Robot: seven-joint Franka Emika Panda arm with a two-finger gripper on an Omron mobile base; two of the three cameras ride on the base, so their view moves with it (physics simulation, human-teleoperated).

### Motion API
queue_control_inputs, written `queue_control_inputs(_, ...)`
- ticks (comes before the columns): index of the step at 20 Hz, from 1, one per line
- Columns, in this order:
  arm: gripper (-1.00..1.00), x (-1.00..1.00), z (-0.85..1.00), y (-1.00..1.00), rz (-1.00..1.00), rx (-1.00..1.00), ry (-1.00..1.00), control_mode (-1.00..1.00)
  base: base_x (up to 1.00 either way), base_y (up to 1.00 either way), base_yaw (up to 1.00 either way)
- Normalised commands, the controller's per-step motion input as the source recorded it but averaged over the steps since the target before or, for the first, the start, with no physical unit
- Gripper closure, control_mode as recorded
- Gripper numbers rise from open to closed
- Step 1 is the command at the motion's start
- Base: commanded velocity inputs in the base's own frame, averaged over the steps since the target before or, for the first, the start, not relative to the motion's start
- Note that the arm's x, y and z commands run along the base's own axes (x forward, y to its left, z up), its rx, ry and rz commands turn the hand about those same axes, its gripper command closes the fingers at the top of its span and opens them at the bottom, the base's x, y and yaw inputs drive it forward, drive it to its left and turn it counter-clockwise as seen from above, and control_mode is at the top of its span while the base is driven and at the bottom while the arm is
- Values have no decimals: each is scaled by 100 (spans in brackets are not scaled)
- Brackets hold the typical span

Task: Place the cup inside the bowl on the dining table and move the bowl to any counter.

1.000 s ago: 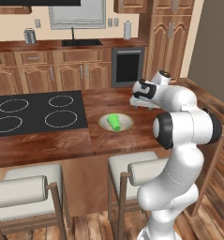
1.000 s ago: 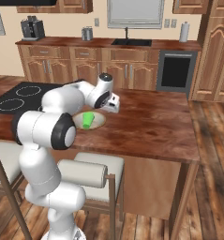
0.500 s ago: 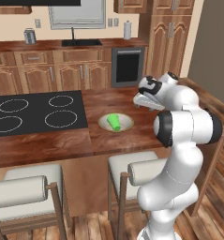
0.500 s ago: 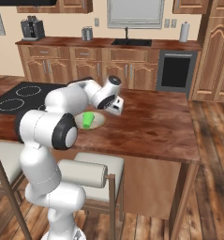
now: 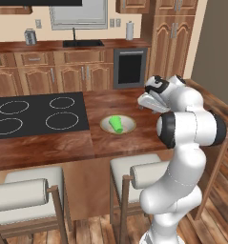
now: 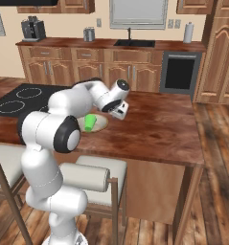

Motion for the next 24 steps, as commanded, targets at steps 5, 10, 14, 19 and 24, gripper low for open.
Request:
queue_control_inputs(5, -100, 0, 0, 0, 0, 8, 0, -100, 0, 0, 0)
queue_control_inputs(10, -100, 0, 0, 0, 0, 3, 0, -100, 0, 0, 0)
queue_control_inputs(14, -100, 0, -1, 0, 0, 0, 0, -100, 0, 0, 0)
queue_control_inputs(19, -100, 0, -14, 0, 0, 0, 0, -100, 0, 0, 0)
queue_control_inputs(24, -100, 0, -9, 0, 0, 0, 3, -100, 0, 0, 0)
